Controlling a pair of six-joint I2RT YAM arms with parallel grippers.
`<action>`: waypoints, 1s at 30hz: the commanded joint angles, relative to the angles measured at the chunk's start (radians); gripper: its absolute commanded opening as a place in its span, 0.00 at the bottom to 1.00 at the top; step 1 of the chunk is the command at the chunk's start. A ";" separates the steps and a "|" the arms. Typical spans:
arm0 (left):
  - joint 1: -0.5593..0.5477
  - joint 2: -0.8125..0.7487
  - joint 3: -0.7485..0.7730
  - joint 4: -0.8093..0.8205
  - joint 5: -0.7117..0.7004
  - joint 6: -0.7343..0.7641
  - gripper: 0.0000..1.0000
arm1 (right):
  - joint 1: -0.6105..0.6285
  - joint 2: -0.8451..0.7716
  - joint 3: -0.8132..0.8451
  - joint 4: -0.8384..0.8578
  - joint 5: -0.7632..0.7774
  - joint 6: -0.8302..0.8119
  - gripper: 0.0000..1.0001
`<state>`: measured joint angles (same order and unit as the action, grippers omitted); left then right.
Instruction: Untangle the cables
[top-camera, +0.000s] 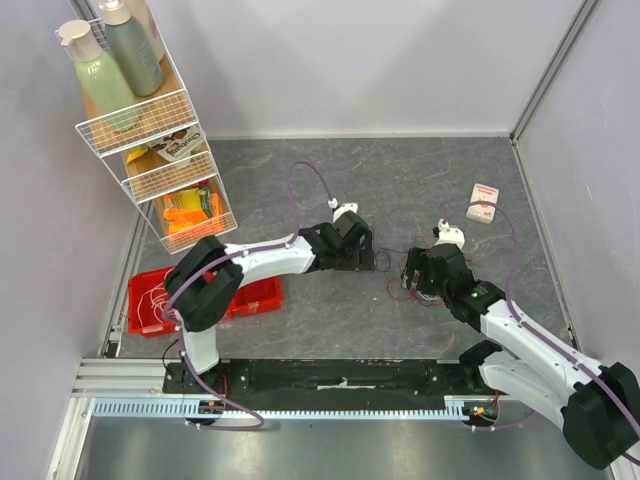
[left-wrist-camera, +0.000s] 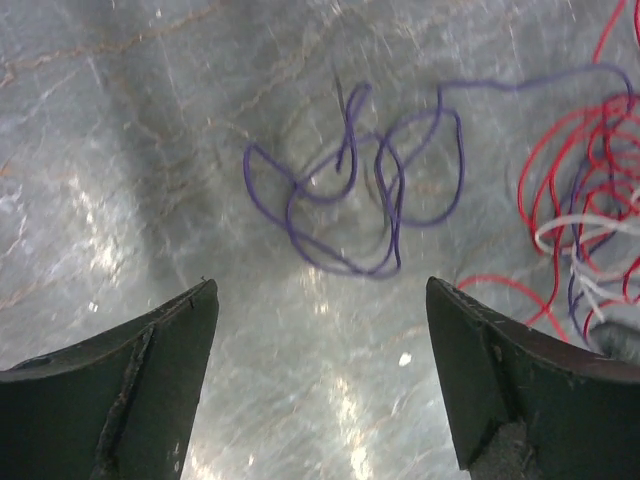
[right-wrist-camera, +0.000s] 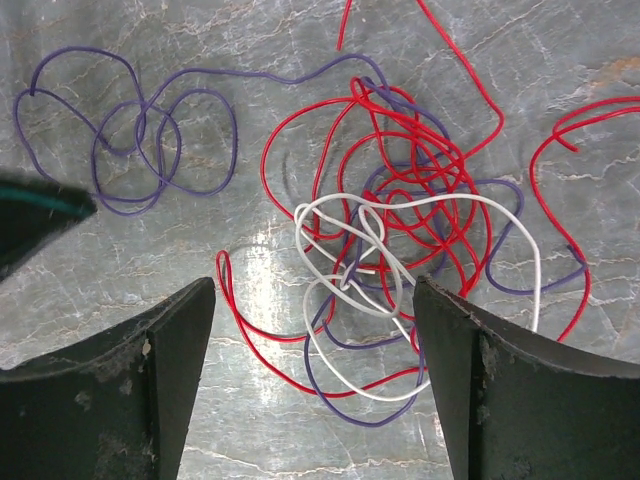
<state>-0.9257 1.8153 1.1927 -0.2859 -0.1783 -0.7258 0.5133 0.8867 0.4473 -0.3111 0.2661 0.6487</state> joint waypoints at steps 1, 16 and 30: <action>0.034 0.081 0.064 0.095 0.080 -0.152 0.87 | -0.001 0.055 0.005 0.046 -0.059 -0.029 0.88; 0.051 -0.046 -0.137 0.319 0.059 -0.080 0.20 | -0.009 0.055 0.122 0.017 -0.039 0.002 0.90; 0.050 -0.424 -0.384 0.474 0.241 0.037 0.02 | -0.039 0.173 0.197 0.207 -0.416 -0.044 0.82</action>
<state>-0.8757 1.4746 0.8547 0.0917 -0.0055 -0.7616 0.4744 1.0580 0.6720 -0.2348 0.0246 0.6434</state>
